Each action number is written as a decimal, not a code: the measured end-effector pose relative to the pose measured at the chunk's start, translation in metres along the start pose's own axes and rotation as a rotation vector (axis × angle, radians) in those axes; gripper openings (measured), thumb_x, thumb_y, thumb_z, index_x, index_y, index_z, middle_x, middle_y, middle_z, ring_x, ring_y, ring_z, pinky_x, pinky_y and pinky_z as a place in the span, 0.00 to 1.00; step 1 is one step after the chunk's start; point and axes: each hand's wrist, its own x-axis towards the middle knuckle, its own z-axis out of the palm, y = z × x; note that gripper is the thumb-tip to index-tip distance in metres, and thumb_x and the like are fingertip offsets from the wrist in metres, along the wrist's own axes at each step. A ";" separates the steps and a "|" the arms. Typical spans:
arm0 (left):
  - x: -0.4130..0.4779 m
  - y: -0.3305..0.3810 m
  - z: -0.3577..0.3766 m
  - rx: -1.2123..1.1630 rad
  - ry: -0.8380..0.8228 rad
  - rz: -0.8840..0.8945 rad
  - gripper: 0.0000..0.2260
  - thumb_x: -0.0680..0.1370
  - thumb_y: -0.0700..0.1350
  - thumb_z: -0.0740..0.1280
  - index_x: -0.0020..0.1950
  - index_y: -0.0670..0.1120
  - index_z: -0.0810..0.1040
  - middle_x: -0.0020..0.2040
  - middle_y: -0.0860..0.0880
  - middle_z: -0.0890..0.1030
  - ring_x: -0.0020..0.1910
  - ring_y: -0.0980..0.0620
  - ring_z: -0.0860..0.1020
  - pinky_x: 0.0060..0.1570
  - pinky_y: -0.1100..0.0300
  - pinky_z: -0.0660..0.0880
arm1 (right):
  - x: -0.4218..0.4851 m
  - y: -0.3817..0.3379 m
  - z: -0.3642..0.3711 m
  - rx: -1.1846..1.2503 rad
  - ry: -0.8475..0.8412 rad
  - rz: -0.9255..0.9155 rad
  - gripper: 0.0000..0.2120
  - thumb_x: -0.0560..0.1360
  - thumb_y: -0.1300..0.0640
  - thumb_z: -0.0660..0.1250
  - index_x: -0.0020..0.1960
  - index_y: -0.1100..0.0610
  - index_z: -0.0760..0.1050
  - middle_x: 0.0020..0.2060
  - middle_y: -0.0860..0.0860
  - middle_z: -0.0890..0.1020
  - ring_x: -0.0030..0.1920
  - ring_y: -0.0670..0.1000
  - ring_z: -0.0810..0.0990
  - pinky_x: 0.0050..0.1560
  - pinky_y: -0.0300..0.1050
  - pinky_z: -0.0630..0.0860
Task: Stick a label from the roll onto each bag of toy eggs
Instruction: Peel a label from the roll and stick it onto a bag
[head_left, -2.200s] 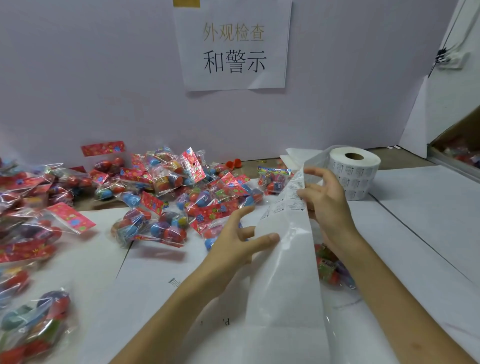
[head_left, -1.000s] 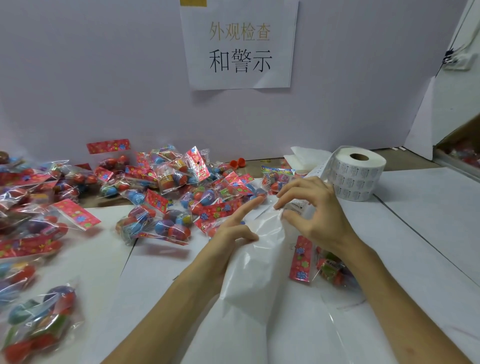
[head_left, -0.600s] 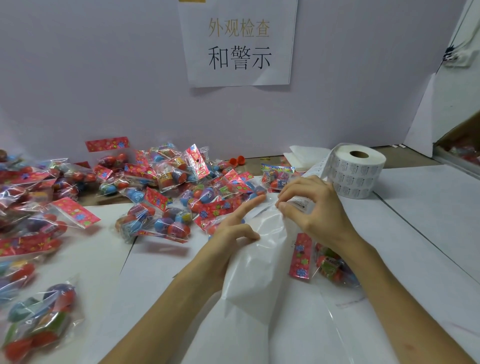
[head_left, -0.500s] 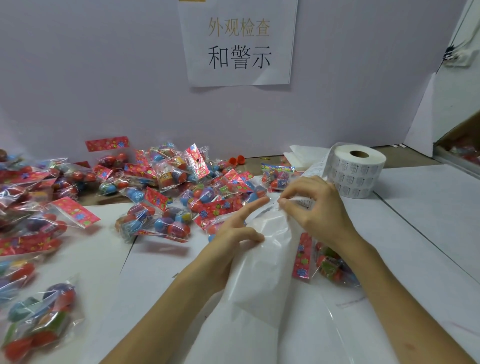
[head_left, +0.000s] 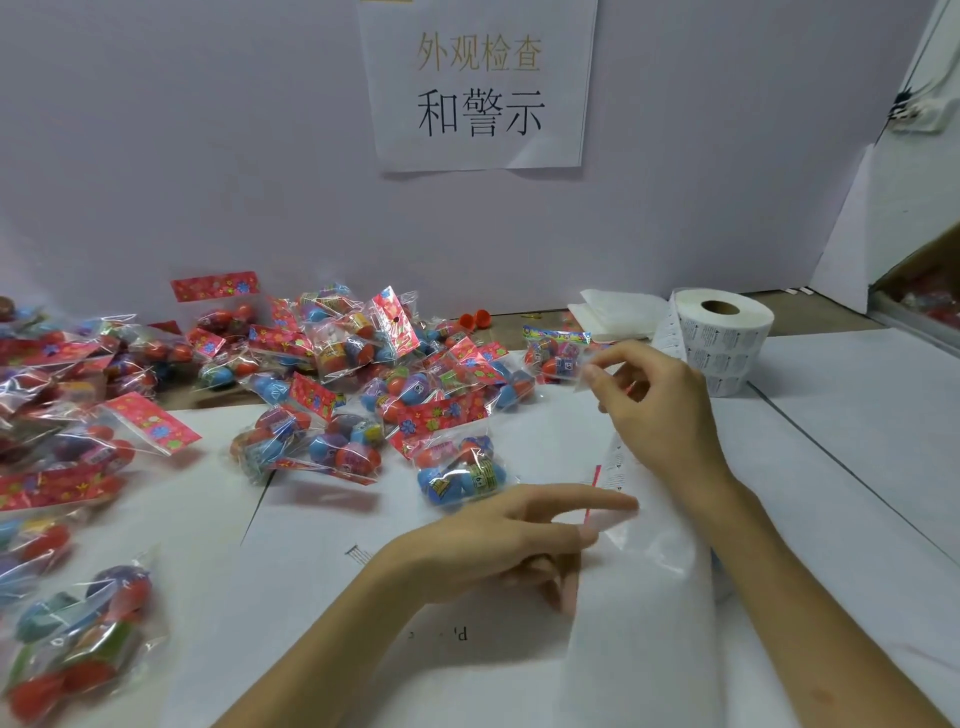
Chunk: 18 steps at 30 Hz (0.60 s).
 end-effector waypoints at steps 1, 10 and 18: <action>0.000 0.000 0.000 -0.006 0.005 0.018 0.16 0.85 0.47 0.62 0.70 0.58 0.78 0.29 0.50 0.71 0.28 0.53 0.66 0.30 0.64 0.61 | 0.000 -0.001 0.000 0.008 -0.016 -0.001 0.03 0.78 0.52 0.72 0.45 0.47 0.81 0.33 0.43 0.82 0.35 0.44 0.81 0.37 0.36 0.75; 0.001 0.001 -0.018 -0.460 0.316 0.139 0.16 0.85 0.46 0.60 0.71 0.51 0.79 0.29 0.50 0.71 0.26 0.54 0.65 0.34 0.59 0.77 | -0.008 -0.013 0.005 0.133 -0.218 -0.113 0.06 0.77 0.55 0.73 0.53 0.48 0.82 0.42 0.40 0.84 0.40 0.45 0.82 0.45 0.36 0.76; -0.001 0.002 -0.024 -0.619 0.448 0.234 0.20 0.78 0.52 0.65 0.71 0.53 0.77 0.30 0.48 0.74 0.22 0.54 0.62 0.30 0.60 0.75 | -0.010 -0.014 0.006 0.103 -0.367 -0.105 0.20 0.74 0.55 0.76 0.62 0.39 0.75 0.49 0.41 0.82 0.43 0.44 0.82 0.47 0.36 0.76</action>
